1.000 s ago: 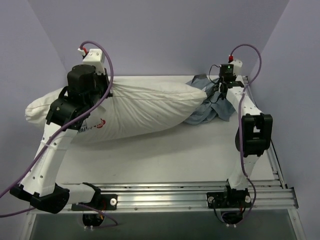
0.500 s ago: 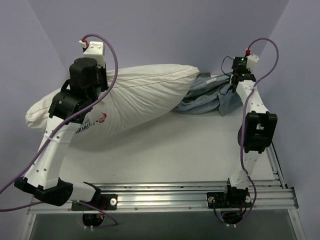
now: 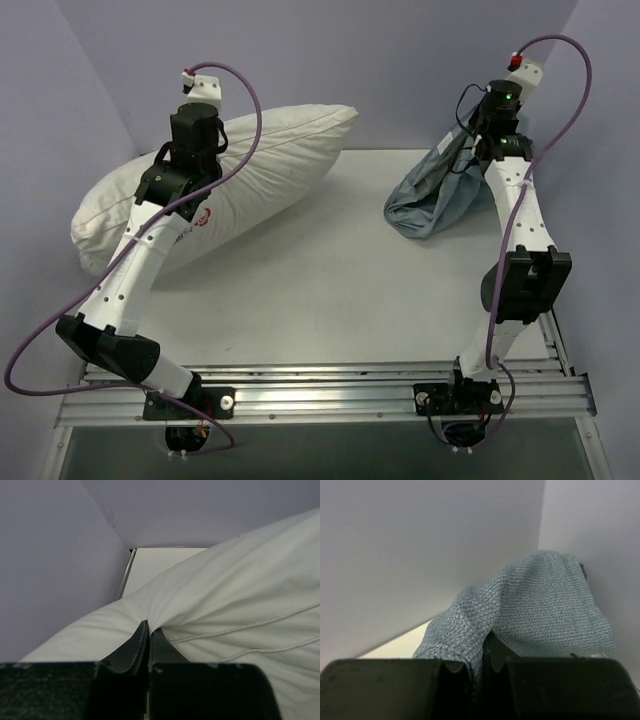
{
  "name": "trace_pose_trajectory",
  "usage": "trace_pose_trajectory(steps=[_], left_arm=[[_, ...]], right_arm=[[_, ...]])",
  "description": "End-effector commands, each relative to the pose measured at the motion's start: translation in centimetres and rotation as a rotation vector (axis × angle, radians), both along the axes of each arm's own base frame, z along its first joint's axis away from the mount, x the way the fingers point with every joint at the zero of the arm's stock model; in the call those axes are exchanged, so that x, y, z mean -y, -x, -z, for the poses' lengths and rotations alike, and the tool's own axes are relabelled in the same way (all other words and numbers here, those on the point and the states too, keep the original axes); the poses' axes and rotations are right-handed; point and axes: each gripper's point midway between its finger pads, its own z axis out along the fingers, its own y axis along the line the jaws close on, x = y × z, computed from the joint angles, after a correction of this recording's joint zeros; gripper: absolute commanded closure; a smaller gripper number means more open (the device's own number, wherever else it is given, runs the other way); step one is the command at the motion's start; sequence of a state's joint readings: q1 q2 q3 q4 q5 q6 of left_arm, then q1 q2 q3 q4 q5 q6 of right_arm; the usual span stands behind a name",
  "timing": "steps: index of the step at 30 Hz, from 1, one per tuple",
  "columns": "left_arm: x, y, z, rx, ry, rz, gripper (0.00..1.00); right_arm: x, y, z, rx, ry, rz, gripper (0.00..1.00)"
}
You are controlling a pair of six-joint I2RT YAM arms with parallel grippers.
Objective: Remove the pillowcase from the pillow
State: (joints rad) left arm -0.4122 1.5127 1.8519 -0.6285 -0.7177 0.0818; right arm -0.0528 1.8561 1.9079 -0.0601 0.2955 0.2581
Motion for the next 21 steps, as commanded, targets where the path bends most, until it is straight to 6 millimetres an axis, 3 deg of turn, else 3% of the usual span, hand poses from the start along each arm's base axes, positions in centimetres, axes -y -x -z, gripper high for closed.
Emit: trace_pose_trajectory(steps=[1,2,3,4,5,6,7,8,9,10,11,12,13,16,17,19,20,21], left_arm=[[-0.9,0.3,-7.7,0.345,0.166,-0.062,0.98],[-0.4,0.1,-6.7,0.326,0.192,-0.051,0.98],[0.0,0.2,-6.1,0.319,0.224,-0.037,0.98],[0.6,-0.1,-3.9,0.273,0.223,-0.020,0.98],[1.2,-0.1,-2.8,0.250,0.245,0.000,0.98],[1.5,0.2,-2.0,0.234,0.255,0.010,0.98],[1.8,0.4,-0.8,0.208,0.257,0.017,0.98],[2.6,0.6,1.7,0.150,0.272,0.034,0.96],[2.7,1.2,2.4,0.136,0.289,0.046,0.92],[2.9,1.6,3.4,0.115,0.301,0.056,0.87],[3.3,2.0,4.6,0.086,0.322,0.066,0.74],[3.5,2.9,6.4,0.049,0.335,0.085,0.70],[3.5,3.5,7.3,0.030,0.348,0.090,0.65],[3.6,5.7,10.9,-0.051,0.400,0.105,0.49],[3.7,6.5,11.9,-0.077,0.425,0.103,0.46],[4.0,8.0,12.8,-0.112,0.453,0.136,0.36],[3.9,8.7,13.3,-0.135,0.461,0.141,0.32],[3.8,9.5,12.9,-0.130,0.471,0.153,0.28]], right_arm=[[-6.8,0.7,-1.9,0.037,0.063,-0.198,1.00],[-8.1,1.2,-1.8,0.031,0.066,-0.224,1.00],[-9.3,2.0,1.7,-0.058,0.063,-0.245,1.00],[-11.9,2.7,2.9,-0.074,0.028,-0.280,1.00],[-13.1,3.8,3.2,-0.076,0.005,-0.297,1.00],[-14.3,5.2,6.8,-0.146,-0.012,-0.314,1.00],[-15.4,6.2,8.2,-0.169,-0.028,-0.325,1.00],[-17.7,8.1,8.1,-0.156,-0.041,-0.336,1.00],[-18.7,9.5,9.3,-0.178,-0.038,-0.340,1.00],[-19.5,11.5,12.8,-0.251,-0.031,-0.352,1.00],[-21.8,13.5,13.1,-0.250,-0.056,-0.397,1.00],[-23.1,15.0,14.3,-0.279,-0.071,-0.447,1.00],[-23.8,17.2,17.4,-0.354,-0.068,-0.480,0.98],[-27.0,22.6,21.0,-0.453,-0.159,-0.573,0.93],[-26.8,25.1,23.8,-0.520,-0.175,-0.595,0.90],[-28.2,28.3,26.4,-0.610,-0.272,-0.657,0.88],[-27.9,30.2,28.2,-0.669,-0.293,-0.669,0.85],[-27.9,31.2,28.9,-0.697,-0.310,-0.682,0.83]])
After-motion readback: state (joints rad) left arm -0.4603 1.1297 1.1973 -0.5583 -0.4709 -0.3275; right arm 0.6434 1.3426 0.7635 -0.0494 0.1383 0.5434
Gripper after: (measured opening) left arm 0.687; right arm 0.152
